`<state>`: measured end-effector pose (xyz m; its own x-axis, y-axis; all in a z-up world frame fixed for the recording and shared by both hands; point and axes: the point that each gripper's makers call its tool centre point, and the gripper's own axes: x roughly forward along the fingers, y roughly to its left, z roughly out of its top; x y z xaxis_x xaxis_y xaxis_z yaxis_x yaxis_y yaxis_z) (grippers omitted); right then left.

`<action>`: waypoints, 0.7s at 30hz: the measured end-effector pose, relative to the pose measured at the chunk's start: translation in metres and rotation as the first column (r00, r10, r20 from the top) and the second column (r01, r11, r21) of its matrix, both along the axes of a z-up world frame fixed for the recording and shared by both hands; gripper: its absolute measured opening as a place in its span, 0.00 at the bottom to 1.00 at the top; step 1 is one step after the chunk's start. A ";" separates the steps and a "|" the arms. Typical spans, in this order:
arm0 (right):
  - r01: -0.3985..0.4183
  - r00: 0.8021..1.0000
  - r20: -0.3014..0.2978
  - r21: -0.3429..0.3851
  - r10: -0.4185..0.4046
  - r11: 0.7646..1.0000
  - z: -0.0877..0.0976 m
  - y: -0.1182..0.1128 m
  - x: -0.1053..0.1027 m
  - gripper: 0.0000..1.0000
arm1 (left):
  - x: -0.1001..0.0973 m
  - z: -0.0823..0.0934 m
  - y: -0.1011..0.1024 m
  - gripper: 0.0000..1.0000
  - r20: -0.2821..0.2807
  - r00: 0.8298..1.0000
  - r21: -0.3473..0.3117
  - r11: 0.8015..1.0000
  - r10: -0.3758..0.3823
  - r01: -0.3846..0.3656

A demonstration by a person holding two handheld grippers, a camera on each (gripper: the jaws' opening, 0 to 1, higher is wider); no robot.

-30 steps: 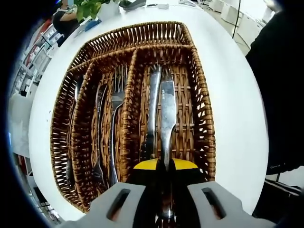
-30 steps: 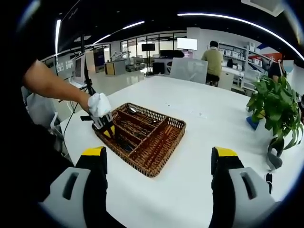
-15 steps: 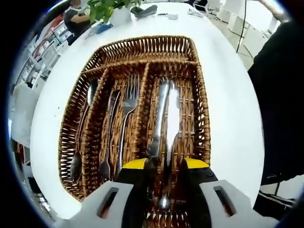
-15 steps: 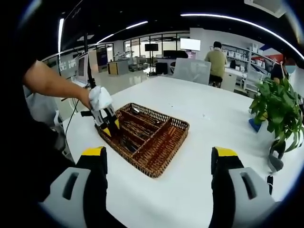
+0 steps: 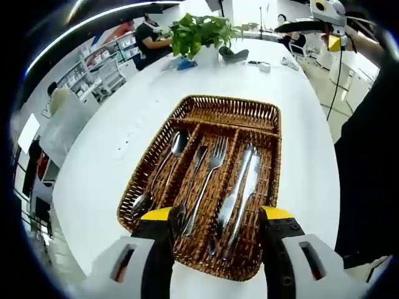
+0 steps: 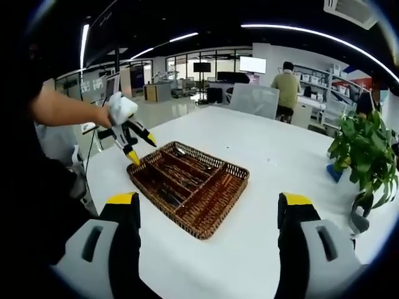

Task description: Arrange the knives, forks, and spoons in their matching storage slots by inserting each utensil handle-first until every utensil is classified and aligned in the correct compartment

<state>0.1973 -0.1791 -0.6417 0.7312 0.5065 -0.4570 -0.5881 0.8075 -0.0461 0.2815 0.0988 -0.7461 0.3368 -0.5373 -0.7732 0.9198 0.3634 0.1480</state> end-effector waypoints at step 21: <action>0.057 0.998 0.016 0.035 -0.057 0.998 0.009 0.012 0.006 1.00 | -0.036 0.092 0.056 0.99 0.093 0.914 -0.356 0.871 0.394 -0.339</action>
<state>0.2037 -0.1669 -0.6325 0.7667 0.4789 -0.4276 -0.5405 0.8409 -0.0273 0.2453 0.1549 -0.6541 0.6611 -0.5623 -0.4967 0.6851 0.7224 0.0940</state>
